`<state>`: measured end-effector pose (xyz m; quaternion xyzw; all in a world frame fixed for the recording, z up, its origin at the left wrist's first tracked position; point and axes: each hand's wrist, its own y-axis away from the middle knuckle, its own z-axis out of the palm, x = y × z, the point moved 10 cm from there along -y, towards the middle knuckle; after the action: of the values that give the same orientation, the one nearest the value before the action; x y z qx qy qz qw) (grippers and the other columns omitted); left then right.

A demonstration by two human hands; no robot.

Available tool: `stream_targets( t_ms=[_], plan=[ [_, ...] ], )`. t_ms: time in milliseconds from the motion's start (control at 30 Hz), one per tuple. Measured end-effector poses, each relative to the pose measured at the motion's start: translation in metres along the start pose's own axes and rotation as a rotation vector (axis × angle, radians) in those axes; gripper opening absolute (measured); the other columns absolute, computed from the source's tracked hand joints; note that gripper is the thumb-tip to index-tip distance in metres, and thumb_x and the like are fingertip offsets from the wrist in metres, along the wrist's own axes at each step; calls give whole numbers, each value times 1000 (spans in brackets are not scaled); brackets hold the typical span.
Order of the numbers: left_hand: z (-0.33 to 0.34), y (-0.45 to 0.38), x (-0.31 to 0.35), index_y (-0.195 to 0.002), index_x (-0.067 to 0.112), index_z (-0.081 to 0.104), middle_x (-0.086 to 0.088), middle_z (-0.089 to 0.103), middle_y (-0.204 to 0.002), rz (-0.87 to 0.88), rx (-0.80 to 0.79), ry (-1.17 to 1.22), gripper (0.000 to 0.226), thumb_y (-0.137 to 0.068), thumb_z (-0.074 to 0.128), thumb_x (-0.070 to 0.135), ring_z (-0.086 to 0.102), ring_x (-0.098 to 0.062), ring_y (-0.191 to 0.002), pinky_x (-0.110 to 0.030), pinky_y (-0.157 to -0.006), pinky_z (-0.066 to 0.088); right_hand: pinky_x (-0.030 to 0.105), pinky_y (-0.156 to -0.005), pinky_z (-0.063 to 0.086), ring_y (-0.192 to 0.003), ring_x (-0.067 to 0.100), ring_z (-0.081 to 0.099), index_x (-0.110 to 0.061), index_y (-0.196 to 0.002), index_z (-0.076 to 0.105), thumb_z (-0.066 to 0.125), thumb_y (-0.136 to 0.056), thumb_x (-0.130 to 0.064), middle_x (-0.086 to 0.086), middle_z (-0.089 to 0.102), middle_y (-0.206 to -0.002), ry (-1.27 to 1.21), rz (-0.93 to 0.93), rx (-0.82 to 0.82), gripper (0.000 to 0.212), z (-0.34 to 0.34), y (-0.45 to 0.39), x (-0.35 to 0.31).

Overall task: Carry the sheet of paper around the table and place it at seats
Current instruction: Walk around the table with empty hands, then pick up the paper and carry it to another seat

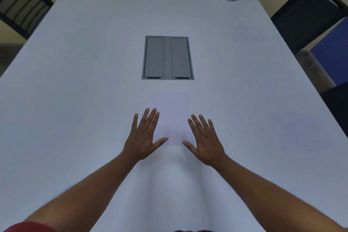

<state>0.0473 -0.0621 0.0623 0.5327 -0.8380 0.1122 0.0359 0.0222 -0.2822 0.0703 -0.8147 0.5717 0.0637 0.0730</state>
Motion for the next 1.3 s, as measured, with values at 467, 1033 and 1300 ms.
stream_targets(
  t_ms=[467, 1033, 1300],
  plan=[
    [82, -25, -55, -167, 23, 41, 1, 29, -178, 162, -238, 66, 82, -104, 38, 75, 23, -25, -166, -66, -131, 19, 54, -131, 20, -162, 34, 28, -11, -166, 34, 29, -104, -65, 11, 32, -175, -87, 99, -209, 83, 83, -92, 58],
    [131, -39, -85, -162, 26, 50, 0, 34, -176, 135, -252, 195, 91, -92, 52, 85, 24, -30, -166, -63, -133, 13, 51, -134, 12, -166, 34, 14, -4, -168, 25, 28, -104, -65, 16, 17, -178, -172, 154, -222, 88, 132, -193, 107],
    [128, -39, -86, -158, 27, 56, 0, 40, -174, 119, -221, 219, 92, -88, 57, 86, 29, -30, -164, -63, -132, 16, 52, -135, 9, -166, 34, 14, -5, -169, 21, 50, -111, -43, 13, 21, -178, -242, 179, -157, 75, 133, -193, 107]
  ],
)
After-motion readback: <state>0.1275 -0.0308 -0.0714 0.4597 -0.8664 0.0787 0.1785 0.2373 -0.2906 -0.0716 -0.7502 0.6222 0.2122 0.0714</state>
